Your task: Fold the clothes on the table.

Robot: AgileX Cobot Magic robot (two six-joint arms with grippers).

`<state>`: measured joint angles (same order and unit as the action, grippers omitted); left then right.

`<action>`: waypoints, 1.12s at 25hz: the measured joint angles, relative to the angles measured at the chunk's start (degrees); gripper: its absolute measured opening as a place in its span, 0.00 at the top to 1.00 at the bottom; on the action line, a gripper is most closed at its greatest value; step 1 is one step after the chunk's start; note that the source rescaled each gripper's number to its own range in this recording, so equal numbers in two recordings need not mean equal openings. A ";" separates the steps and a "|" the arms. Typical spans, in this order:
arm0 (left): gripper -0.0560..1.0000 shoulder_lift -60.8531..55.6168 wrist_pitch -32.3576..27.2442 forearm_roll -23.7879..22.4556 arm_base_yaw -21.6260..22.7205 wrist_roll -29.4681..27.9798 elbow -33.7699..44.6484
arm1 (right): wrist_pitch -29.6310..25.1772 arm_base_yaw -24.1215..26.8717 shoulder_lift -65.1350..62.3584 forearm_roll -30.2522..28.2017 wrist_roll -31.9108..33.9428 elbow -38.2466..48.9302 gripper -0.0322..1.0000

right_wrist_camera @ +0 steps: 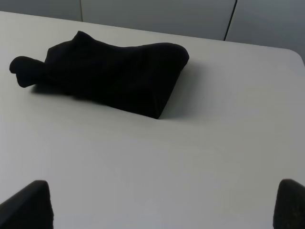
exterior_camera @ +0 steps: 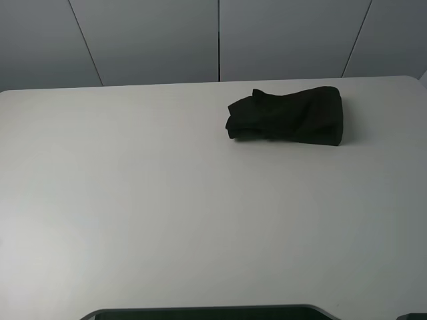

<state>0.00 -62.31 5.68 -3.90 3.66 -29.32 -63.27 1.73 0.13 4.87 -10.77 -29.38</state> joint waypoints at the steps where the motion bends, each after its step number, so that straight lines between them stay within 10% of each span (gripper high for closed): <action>1: 0.17 0.00 0.00 0.00 0.00 0.00 0.00 | 0.00 0.00 0.00 0.00 0.02 0.00 0.00; 28: 0.17 0.00 0.00 -0.10 0.00 0.00 0.00 | 0.13 0.00 0.00 -0.22 0.47 0.00 0.00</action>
<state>0.00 -62.31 5.57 -3.90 3.66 -29.32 -63.14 1.73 0.13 4.65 -10.30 -29.38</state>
